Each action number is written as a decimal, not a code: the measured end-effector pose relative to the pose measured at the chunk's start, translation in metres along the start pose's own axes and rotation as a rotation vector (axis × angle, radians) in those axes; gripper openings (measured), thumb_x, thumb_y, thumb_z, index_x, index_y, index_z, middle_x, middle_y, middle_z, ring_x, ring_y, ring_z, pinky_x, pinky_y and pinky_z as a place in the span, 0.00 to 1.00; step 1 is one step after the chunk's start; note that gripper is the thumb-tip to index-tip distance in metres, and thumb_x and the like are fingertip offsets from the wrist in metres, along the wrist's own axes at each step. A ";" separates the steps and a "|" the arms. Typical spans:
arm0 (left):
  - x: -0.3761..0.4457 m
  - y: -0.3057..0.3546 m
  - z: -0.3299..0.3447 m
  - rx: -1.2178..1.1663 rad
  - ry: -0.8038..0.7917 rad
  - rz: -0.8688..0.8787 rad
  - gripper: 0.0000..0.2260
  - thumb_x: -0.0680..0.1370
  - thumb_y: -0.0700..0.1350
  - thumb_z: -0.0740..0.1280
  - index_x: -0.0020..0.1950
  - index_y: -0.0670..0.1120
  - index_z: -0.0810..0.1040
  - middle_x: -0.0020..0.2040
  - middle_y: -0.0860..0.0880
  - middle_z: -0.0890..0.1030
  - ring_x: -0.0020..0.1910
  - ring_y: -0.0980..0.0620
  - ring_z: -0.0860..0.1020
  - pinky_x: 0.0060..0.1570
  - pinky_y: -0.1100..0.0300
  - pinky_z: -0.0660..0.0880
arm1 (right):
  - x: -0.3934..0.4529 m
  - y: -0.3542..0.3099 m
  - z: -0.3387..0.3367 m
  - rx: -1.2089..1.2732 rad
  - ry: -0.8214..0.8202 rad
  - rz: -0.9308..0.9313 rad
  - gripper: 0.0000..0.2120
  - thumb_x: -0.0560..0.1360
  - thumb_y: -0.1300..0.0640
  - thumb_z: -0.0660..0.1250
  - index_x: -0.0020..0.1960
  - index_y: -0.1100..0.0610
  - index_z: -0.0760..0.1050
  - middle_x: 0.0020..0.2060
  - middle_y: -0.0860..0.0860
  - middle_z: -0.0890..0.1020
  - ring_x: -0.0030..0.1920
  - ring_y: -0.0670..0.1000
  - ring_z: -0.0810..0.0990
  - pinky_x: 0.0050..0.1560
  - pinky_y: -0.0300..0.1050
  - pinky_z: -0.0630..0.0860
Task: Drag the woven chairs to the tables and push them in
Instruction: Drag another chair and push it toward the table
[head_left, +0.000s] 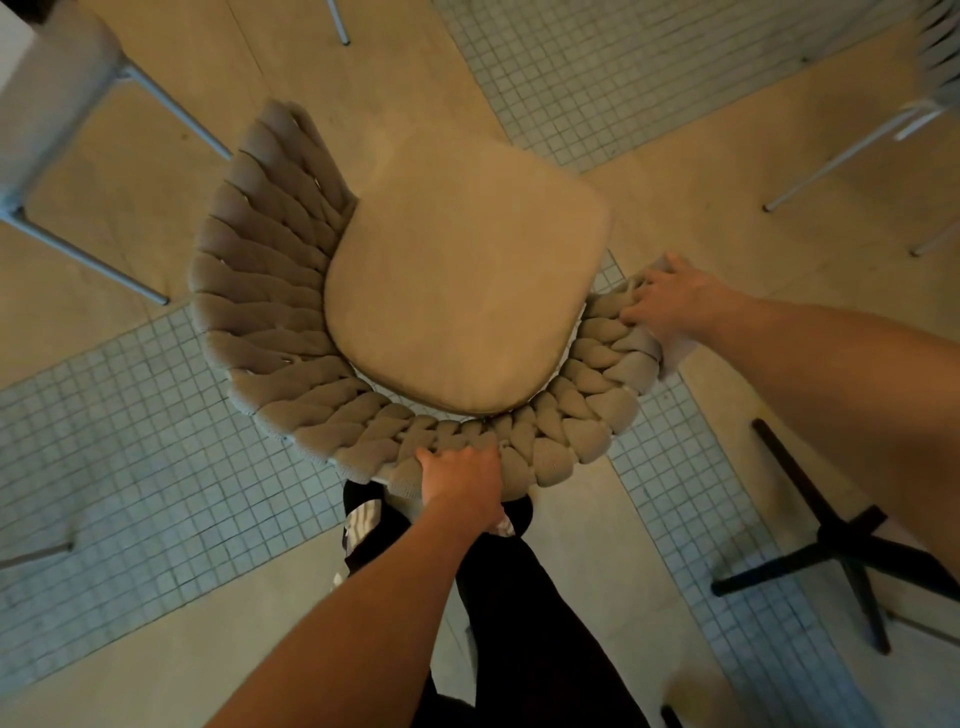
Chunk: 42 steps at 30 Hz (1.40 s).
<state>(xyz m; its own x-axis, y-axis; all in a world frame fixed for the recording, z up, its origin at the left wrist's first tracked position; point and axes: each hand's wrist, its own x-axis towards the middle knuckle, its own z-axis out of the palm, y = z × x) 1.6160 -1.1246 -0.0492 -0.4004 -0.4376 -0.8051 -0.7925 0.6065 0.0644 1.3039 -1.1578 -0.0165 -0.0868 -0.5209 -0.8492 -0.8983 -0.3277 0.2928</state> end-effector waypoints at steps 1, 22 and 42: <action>-0.001 0.000 0.000 0.007 0.026 0.004 0.13 0.75 0.51 0.70 0.58 0.51 0.74 0.48 0.50 0.80 0.50 0.44 0.80 0.65 0.37 0.65 | -0.001 0.001 0.000 -0.001 0.010 -0.014 0.46 0.58 0.20 0.67 0.70 0.39 0.69 0.68 0.45 0.74 0.72 0.56 0.67 0.73 0.65 0.57; -0.028 -0.125 0.016 0.475 0.131 0.238 0.13 0.79 0.46 0.63 0.63 0.55 0.76 0.54 0.52 0.84 0.55 0.47 0.80 0.61 0.48 0.63 | -0.070 -0.153 0.026 0.373 -0.147 0.144 0.43 0.63 0.19 0.61 0.69 0.44 0.68 0.61 0.49 0.75 0.62 0.57 0.73 0.60 0.61 0.65; 0.046 -0.249 -0.131 1.063 0.249 0.200 0.15 0.81 0.52 0.65 0.68 0.57 0.76 0.83 0.48 0.43 0.78 0.32 0.34 0.69 0.22 0.40 | -0.047 -0.314 -0.082 1.184 -0.280 0.357 0.51 0.67 0.23 0.66 0.78 0.55 0.63 0.75 0.54 0.69 0.73 0.62 0.69 0.68 0.78 0.60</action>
<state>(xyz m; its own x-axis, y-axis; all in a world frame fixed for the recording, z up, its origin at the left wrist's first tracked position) 1.7348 -1.3831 -0.0251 -0.6527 -0.3173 -0.6880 0.0475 0.8891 -0.4552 1.6254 -1.0948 -0.0321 -0.3608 -0.2033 -0.9102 -0.6280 0.7745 0.0759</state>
